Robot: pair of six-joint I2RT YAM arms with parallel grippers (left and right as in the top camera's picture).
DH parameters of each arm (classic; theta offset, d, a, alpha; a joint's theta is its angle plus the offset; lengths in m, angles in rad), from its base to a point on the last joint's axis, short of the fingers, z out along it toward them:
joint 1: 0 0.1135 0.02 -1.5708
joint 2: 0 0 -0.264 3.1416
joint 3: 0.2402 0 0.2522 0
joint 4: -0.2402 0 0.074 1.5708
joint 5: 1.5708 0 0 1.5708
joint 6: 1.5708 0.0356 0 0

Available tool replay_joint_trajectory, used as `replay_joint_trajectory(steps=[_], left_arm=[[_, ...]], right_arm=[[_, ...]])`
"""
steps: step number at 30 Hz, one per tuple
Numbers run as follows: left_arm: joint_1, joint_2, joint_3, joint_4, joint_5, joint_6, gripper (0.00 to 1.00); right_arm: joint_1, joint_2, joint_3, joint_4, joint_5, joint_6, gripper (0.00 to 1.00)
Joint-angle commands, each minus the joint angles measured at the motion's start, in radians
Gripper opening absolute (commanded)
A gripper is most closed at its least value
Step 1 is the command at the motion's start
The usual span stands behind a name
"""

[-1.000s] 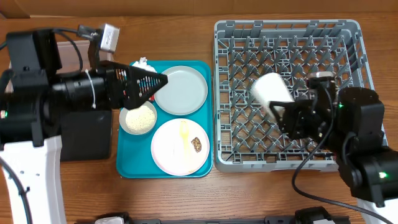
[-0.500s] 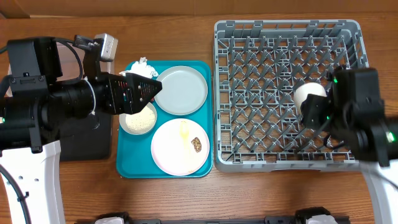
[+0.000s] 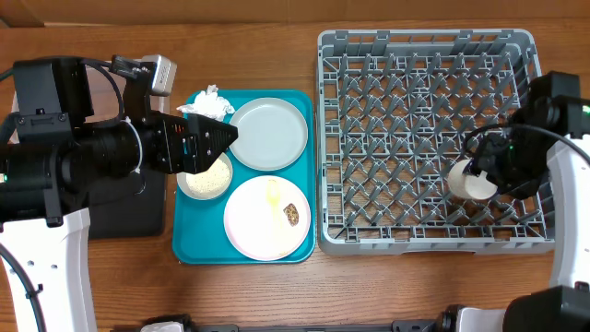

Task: Sort waste into correct bins and load items into the dishwasher rack
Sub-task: 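Place the cup upside down in the rack with the right gripper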

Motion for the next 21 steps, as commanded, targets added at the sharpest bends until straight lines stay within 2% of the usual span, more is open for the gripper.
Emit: replay_joint_trajectory(steps=[1, 15, 17, 20, 21], left_arm=[[0.000, -0.003, 0.019, 0.004, -0.016, 0.020, 1.00], [0.000, -0.003, 0.019, -0.006, -0.014, 0.020, 1.00], [0.000, -0.003, 0.019, -0.010, -0.014, 0.020, 1.00], [0.000, -0.003, 0.019, -0.015, -0.013, 0.020, 1.00], [0.000, -0.003, 0.019, -0.015, -0.013, 0.020, 1.00]], right_arm=[[-0.005, -0.004, 0.019, -0.004, -0.064, -0.035, 0.43], [-0.005, 0.010, -0.077, 0.052, -0.060, -0.030, 0.44], [-0.005, 0.018, -0.089, 0.066, -0.059, -0.026, 0.52], [-0.005, 0.026, -0.093, 0.090, -0.051, -0.005, 0.77], [-0.005, 0.026, -0.090, 0.093, -0.054, -0.005, 0.81]])
